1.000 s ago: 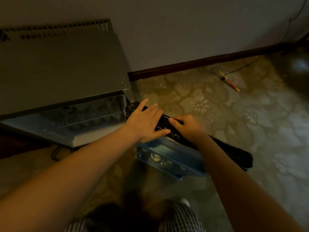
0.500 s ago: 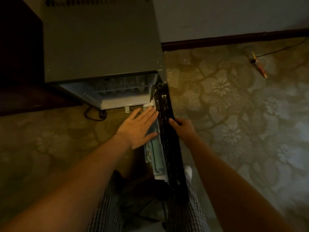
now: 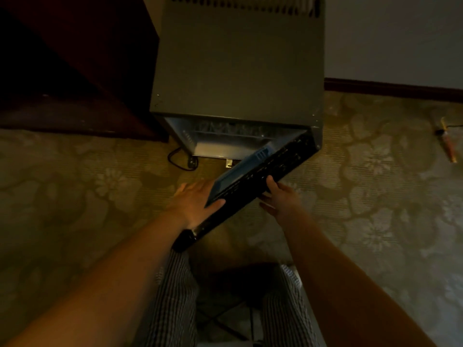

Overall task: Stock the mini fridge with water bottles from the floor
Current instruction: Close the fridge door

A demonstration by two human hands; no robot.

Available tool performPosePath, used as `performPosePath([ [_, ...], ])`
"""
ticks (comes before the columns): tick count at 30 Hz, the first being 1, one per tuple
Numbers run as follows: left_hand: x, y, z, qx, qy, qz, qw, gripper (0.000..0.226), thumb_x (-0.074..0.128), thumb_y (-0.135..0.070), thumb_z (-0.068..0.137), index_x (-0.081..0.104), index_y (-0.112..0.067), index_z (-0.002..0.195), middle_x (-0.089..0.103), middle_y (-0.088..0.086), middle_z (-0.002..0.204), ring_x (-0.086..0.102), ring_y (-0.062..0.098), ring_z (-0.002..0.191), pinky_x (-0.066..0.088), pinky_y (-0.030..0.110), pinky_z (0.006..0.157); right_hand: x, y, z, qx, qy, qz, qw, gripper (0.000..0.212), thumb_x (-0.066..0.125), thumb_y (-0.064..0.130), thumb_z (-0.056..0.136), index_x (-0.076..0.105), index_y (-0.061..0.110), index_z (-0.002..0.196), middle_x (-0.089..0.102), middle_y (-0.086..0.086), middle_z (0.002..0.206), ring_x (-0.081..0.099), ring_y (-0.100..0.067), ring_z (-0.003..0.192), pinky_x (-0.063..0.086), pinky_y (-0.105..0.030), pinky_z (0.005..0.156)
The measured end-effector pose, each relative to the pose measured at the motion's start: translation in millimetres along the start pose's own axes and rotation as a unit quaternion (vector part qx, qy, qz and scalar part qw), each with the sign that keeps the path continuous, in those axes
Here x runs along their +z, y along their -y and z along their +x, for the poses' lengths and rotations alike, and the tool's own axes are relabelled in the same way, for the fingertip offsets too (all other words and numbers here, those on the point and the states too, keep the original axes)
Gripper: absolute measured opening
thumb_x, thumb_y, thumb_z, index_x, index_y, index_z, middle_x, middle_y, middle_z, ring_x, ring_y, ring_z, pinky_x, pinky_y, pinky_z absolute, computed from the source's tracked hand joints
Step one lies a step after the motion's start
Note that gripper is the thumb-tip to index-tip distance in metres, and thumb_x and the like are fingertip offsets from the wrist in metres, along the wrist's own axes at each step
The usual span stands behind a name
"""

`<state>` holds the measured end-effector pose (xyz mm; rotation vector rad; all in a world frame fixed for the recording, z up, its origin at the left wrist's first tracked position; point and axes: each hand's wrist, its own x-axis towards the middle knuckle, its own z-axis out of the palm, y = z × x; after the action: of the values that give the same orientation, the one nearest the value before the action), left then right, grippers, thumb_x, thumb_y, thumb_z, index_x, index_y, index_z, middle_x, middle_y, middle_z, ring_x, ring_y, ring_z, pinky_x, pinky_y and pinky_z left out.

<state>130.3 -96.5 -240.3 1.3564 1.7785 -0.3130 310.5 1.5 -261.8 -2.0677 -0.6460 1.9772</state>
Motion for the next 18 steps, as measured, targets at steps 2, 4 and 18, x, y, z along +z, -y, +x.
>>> performPosePath([
  [2, -3.5, 7.1, 3.6, 0.000, -0.018, 0.000, 1.000, 0.073, 0.025, -0.061, 0.090, 0.009, -0.019, 0.148, 0.017, 0.004, 0.157, 0.014, 0.019, 0.145, 0.008, 0.040, 0.119, 11.7, 7.8, 2.4, -0.002, 0.003, -0.002, 1.000, 0.022, 0.056, 0.030, 0.091, 0.058, 0.014, 0.106, 0.065, -0.006, 0.113, 0.065, -0.018, 0.089, 0.050, -0.033, 0.075],
  [4, -7.5, 10.4, 7.9, -0.005, -0.062, -0.009, 0.998, 0.077, 0.029, -0.063, 0.088, 0.010, -0.019, 0.147, 0.021, 0.004, 0.155, 0.018, 0.019, 0.144, 0.009, 0.042, 0.119, 20.6, 16.2, 5.1, 0.002, 0.005, 0.001, 1.000, 0.019, 0.056, 0.029, 0.092, 0.056, 0.013, 0.103, 0.065, -0.007, 0.115, 0.065, -0.020, 0.095, 0.048, -0.035, 0.080],
  [18, -70.1, 40.0, 52.4, -0.018, -0.243, 0.232, 0.941, 0.090, 0.041, -0.051, 0.091, -0.016, -0.008, 0.145, -0.015, 0.009, 0.157, -0.011, 0.021, 0.146, 0.002, 0.042, 0.118, 58.9, 57.2, 29.6, 0.005, -0.019, 0.005, 1.000, 0.039, 0.059, 0.036, 0.088, 0.055, 0.011, 0.118, 0.065, -0.010, 0.117, 0.066, -0.022, 0.097, 0.049, -0.037, 0.074],
])
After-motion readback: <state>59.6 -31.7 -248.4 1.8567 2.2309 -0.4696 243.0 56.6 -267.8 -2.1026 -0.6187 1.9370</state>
